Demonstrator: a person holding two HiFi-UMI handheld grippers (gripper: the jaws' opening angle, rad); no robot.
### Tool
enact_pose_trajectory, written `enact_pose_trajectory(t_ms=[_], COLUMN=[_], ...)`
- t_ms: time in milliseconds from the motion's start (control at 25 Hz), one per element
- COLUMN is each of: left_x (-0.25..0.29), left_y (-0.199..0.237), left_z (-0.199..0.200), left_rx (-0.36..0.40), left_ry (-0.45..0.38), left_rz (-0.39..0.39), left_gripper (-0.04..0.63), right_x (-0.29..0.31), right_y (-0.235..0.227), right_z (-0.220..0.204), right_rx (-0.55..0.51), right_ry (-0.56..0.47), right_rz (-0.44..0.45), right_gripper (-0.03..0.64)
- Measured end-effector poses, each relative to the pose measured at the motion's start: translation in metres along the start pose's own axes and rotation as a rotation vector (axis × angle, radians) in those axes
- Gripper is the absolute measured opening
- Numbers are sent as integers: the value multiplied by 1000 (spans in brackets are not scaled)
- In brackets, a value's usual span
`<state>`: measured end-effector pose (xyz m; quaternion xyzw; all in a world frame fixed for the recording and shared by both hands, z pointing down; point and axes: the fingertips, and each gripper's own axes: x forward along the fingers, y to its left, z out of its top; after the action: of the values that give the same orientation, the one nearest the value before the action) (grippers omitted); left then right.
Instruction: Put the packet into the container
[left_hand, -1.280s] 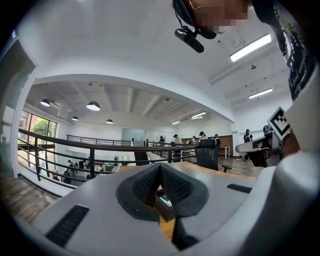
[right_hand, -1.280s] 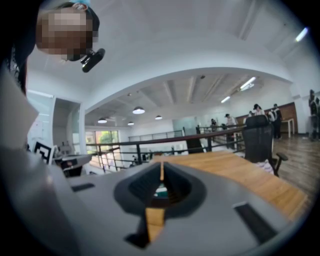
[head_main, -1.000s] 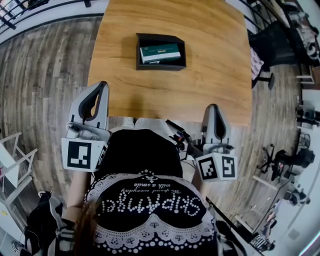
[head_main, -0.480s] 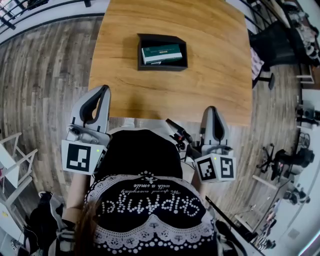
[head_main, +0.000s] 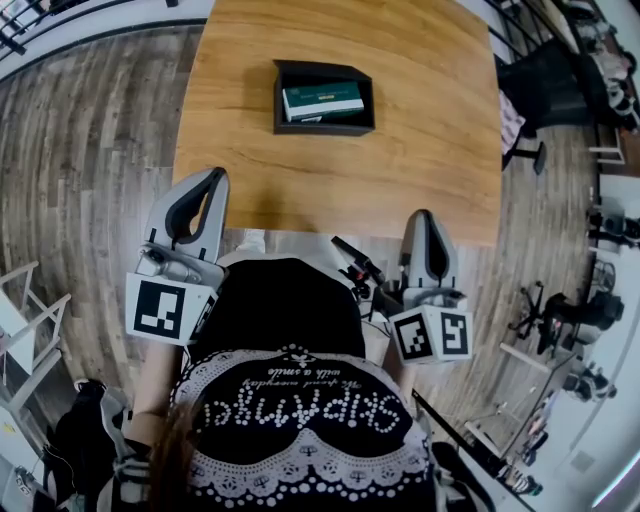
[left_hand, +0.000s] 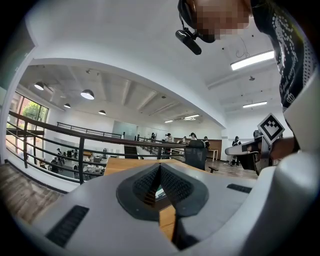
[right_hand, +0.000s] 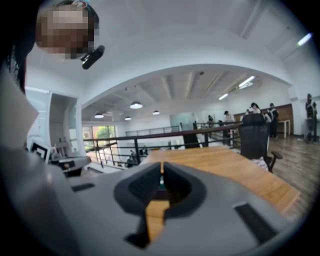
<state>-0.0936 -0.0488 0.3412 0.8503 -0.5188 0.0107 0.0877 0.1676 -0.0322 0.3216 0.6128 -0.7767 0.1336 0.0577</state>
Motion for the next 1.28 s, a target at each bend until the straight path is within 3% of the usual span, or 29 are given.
enact_pose_trajectory(t_ms=[520, 1040, 1280], left_x=[-11, 14, 24], left_y=[-6, -52, -63], left_z=[-2, 10, 14], left_rx=[2, 31, 38], left_ry=[-19, -9, -10], left_rz=[30, -72, -59], left_gripper=[31, 31, 31], right_x=[-1, -39, -37], right_y=[6, -37, -58], right_z=[-14, -13, -8], right_rx=[-24, 24, 31], right_ry=[45, 10, 0], right_rz=[58, -45, -46], right_gripper=[38, 37, 37])
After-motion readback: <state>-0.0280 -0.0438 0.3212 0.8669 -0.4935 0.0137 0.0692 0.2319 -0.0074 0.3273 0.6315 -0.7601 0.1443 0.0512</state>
